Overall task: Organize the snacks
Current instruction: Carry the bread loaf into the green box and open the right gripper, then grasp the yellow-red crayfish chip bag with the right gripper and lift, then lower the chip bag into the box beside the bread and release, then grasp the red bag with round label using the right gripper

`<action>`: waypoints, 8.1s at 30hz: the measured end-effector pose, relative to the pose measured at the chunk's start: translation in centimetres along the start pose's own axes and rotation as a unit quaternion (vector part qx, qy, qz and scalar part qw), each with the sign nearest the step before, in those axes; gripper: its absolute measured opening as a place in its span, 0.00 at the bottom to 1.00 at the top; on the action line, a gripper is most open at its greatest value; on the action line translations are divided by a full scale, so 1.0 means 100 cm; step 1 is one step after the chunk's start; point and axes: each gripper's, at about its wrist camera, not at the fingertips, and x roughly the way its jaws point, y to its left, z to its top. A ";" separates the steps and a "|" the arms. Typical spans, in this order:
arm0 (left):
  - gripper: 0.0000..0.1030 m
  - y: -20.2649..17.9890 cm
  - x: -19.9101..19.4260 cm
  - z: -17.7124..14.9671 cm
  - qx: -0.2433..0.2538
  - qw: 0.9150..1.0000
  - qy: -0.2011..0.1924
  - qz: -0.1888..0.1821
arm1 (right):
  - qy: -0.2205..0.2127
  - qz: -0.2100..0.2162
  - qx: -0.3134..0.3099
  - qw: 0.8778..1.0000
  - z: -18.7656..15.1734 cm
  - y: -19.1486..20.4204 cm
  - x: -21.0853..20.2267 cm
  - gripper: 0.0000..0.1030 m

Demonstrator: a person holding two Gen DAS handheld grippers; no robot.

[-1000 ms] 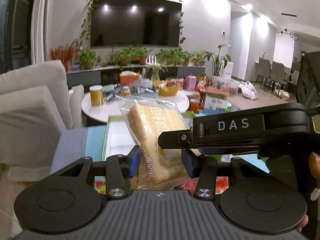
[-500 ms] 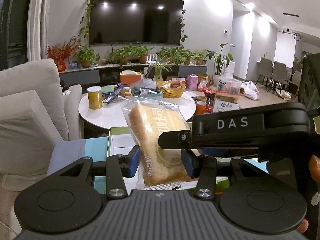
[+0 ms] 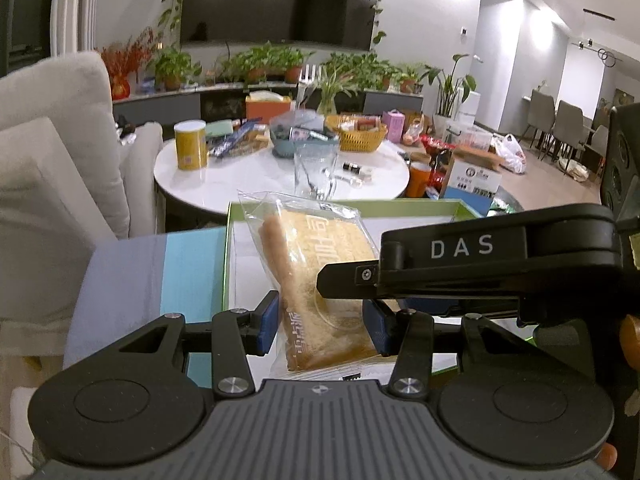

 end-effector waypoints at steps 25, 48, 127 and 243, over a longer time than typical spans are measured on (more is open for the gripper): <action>0.43 0.004 -0.005 -0.025 0.004 0.999 0.042 0.016 | 0.057 -0.059 -0.044 0.996 -0.023 0.012 0.013 0.55; 0.48 -0.003 -0.086 -0.024 -0.026 0.999 -0.007 0.046 | 0.012 -0.004 -0.062 0.998 -0.035 0.032 -0.056 0.58; 0.35 -0.001 -0.183 -0.092 -0.029 0.998 -0.052 0.006 | 0.037 0.038 -0.180 0.982 -0.095 0.107 -0.063 0.62; 0.44 -0.064 -0.120 -0.071 -0.069 0.996 0.035 0.048 | 0.046 -0.030 -0.094 0.994 -0.095 -0.017 -0.099 0.65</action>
